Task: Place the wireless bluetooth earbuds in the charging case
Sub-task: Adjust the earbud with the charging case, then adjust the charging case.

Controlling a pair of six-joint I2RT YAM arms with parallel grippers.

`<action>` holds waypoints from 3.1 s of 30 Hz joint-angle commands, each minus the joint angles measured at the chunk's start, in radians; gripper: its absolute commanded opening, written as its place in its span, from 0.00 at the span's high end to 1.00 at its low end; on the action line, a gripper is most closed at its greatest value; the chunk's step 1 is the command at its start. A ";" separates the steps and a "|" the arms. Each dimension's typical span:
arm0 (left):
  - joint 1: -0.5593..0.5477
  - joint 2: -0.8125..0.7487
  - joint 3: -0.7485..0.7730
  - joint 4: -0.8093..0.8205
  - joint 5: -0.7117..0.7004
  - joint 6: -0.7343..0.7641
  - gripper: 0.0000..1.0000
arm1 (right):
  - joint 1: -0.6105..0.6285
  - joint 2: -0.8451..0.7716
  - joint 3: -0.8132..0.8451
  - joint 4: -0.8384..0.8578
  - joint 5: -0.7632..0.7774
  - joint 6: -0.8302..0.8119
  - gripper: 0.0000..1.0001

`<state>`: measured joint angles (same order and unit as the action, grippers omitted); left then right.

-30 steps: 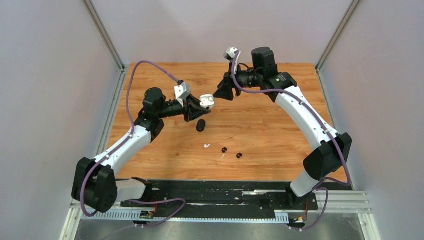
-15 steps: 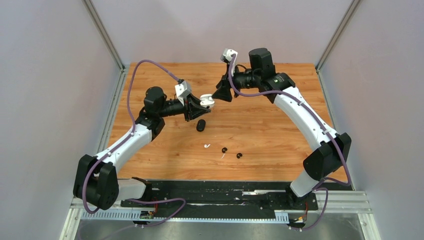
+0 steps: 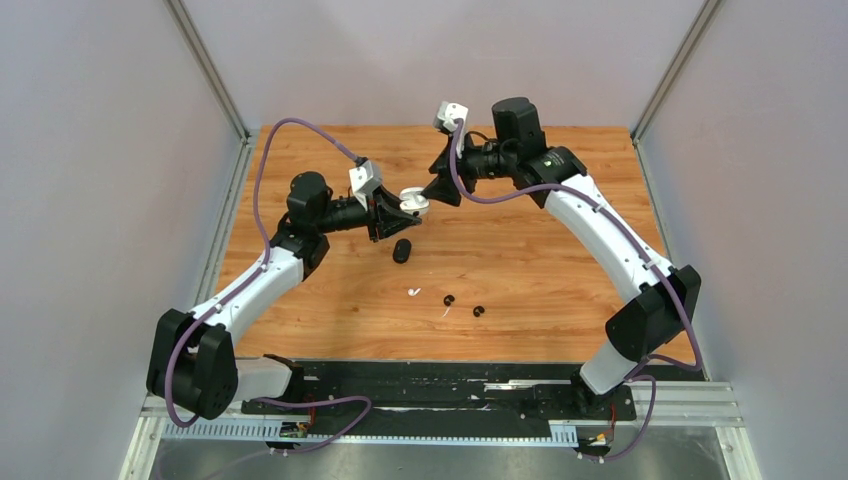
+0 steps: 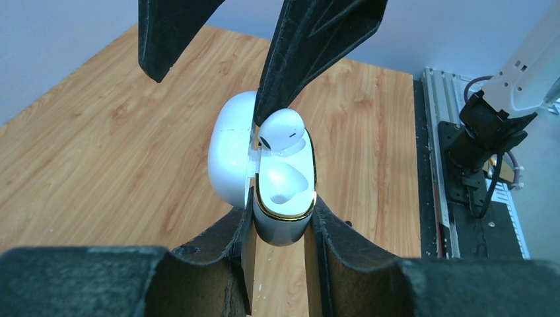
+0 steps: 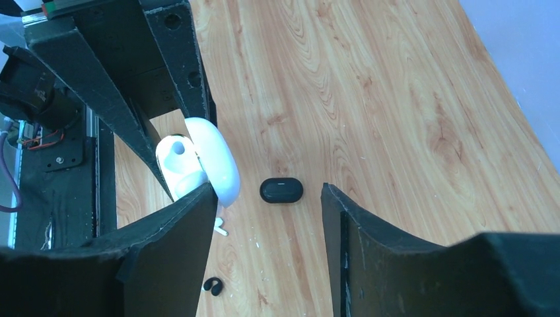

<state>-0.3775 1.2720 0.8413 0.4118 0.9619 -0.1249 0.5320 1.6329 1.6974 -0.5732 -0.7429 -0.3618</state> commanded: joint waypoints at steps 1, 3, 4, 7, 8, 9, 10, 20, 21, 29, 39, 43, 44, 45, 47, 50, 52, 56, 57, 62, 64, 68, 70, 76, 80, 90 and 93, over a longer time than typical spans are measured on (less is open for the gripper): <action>0.004 0.007 0.042 0.042 0.030 0.006 1.00 | 0.014 -0.035 0.002 0.001 -0.033 -0.065 0.41; 0.007 0.012 0.045 0.039 0.044 0.009 1.00 | 0.014 -0.047 -0.006 0.002 -0.041 -0.092 0.40; 0.007 0.013 0.047 0.038 0.048 0.011 1.00 | 0.014 -0.053 -0.010 0.003 -0.044 -0.107 0.40; 0.010 0.019 0.052 0.035 0.063 0.025 1.00 | 0.014 -0.065 -0.025 0.003 -0.017 -0.149 0.39; 0.010 0.019 0.054 0.032 0.065 0.029 1.00 | 0.015 -0.067 -0.025 0.003 0.014 -0.158 0.38; 0.011 0.019 0.056 0.029 0.067 0.036 1.00 | 0.015 -0.065 -0.020 0.004 0.076 -0.158 0.38; 0.012 0.018 0.057 0.026 0.067 0.038 1.00 | 0.014 -0.065 -0.012 0.004 0.104 -0.154 0.38; 0.014 0.004 0.053 0.007 0.063 0.051 1.00 | 0.000 -0.139 0.007 0.006 0.134 -0.078 0.36; 0.014 0.004 0.053 0.007 0.065 0.051 1.00 | -0.007 -0.145 0.006 0.008 0.086 -0.065 0.38; 0.014 -0.006 0.056 -0.004 0.091 0.072 1.00 | -0.029 -0.107 -0.004 0.005 -0.160 0.028 0.51; 0.013 -0.023 0.066 -0.041 0.114 0.122 1.00 | -0.028 -0.005 0.042 -0.016 -0.303 0.047 0.61; 0.012 -0.027 0.068 -0.044 0.115 0.123 1.00 | -0.028 0.010 0.039 -0.016 -0.301 0.045 0.65; 0.012 -0.028 0.068 -0.046 0.115 0.123 1.00 | -0.029 0.012 0.039 -0.016 -0.298 0.044 0.67; 0.013 -0.027 0.068 -0.046 0.116 0.135 1.00 | -0.029 0.014 0.038 -0.017 -0.296 0.042 0.68; 0.012 -0.027 0.068 -0.047 0.118 0.148 1.00 | -0.028 0.019 0.037 -0.016 -0.300 0.041 0.72; 0.012 -0.025 0.068 -0.046 0.115 0.153 1.00 | -0.027 0.026 0.038 -0.017 -0.319 0.042 0.78; 0.012 -0.025 0.067 -0.045 0.108 0.156 1.00 | -0.027 0.028 0.037 -0.016 -0.330 0.046 0.78; 0.012 -0.023 0.062 -0.034 0.097 0.149 1.00 | -0.027 0.027 0.021 -0.017 -0.325 0.042 0.78; 0.012 -0.024 0.060 -0.030 0.094 0.141 1.00 | -0.027 0.027 0.015 -0.018 -0.320 0.038 0.78; 0.012 -0.026 0.058 -0.024 0.093 0.134 1.00 | -0.025 0.030 0.003 -0.017 -0.291 0.036 0.73; 0.012 -0.028 0.056 -0.022 0.093 0.134 1.00 | -0.025 0.033 0.007 -0.019 -0.290 0.039 0.73; 0.012 -0.031 0.052 -0.020 0.092 0.137 1.00 | -0.025 0.043 0.014 -0.017 -0.278 0.044 0.70; 0.012 -0.031 0.050 -0.018 0.092 0.138 1.00 | -0.024 0.046 0.015 -0.018 -0.272 0.046 0.69; 0.012 -0.029 0.048 -0.013 0.085 0.142 1.00 | -0.025 0.050 0.012 -0.018 -0.274 0.050 0.79; 0.012 -0.027 0.043 -0.012 0.077 0.138 1.00 | -0.025 0.050 0.013 -0.018 -0.293 0.050 1.00; 0.012 -0.030 0.057 -0.137 -0.072 0.089 0.52 | -0.029 0.012 0.004 -0.017 -0.148 -0.025 1.00; 0.014 -0.078 0.075 -0.285 -0.123 0.171 0.37 | -0.060 -0.017 -0.024 -0.017 -0.094 -0.053 1.00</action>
<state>-0.3698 1.2701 0.8646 0.2836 0.9360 -0.0181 0.5003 1.6779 1.6882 -0.5941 -0.9218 -0.3561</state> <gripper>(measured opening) 0.562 0.044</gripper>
